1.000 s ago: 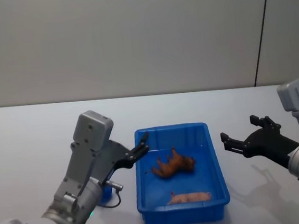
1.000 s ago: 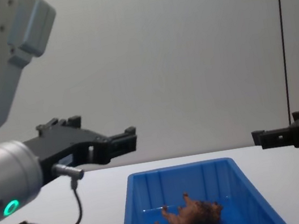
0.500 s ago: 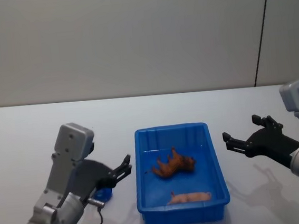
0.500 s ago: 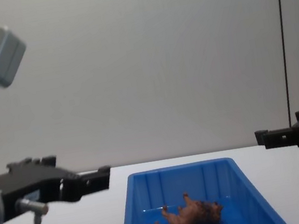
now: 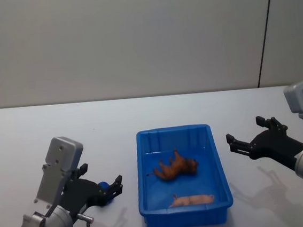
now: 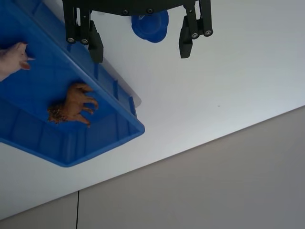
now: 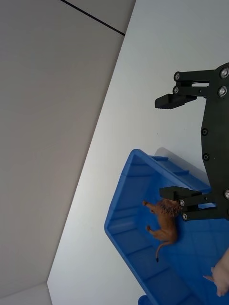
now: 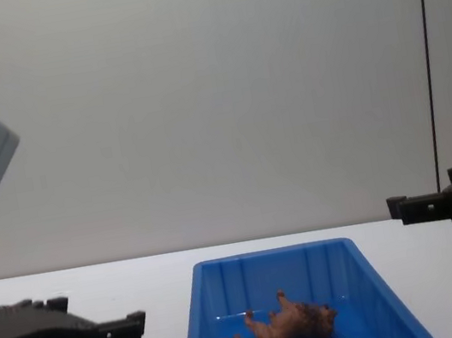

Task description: Pick up the two dolls from the table and place them into the box.

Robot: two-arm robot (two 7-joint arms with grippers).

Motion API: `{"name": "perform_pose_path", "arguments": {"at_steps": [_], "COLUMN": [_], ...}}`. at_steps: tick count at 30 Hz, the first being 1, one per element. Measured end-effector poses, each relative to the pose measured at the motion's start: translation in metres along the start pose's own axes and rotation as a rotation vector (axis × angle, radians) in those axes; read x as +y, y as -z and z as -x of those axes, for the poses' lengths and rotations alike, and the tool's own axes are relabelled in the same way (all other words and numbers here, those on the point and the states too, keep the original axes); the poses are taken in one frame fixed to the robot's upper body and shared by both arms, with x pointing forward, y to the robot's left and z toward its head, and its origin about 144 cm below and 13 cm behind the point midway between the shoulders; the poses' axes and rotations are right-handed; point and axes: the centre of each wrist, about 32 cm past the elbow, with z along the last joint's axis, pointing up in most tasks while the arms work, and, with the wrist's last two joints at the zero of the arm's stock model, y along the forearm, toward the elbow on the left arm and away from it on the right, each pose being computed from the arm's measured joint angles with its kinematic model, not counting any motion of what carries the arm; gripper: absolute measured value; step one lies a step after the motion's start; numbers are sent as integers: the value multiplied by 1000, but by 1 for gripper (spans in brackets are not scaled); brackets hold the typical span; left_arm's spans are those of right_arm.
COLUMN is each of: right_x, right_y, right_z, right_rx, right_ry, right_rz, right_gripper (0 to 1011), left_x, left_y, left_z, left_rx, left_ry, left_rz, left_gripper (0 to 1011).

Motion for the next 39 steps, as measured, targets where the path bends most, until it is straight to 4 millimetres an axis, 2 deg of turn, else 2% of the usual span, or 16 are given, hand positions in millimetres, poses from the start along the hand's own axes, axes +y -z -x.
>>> {"name": "perform_pose_path", "arguments": {"at_steps": [15, 30, 33, 39], "right_x": [0, 0, 0, 0], "right_y": [0, 0, 0, 0], "right_z": [0, 0, 0, 0], "right_rx": [-1, -1, -1, -1], "right_ry": [0, 1, 1, 1], "right_rz": [0, 0, 0, 0], "right_gripper": [1001, 1001, 1001, 1001], "left_x": [-19, -32, -33, -36], "left_y": [15, 23, 24, 29], "left_z": [-25, -40, -41, -44], "left_rx": [6, 9, 9, 6], "left_ry": [66, 119, 124, 127], "left_rz": [-95, -158, -164, -165], "left_gripper": [1002, 1002, 967, 813]}}
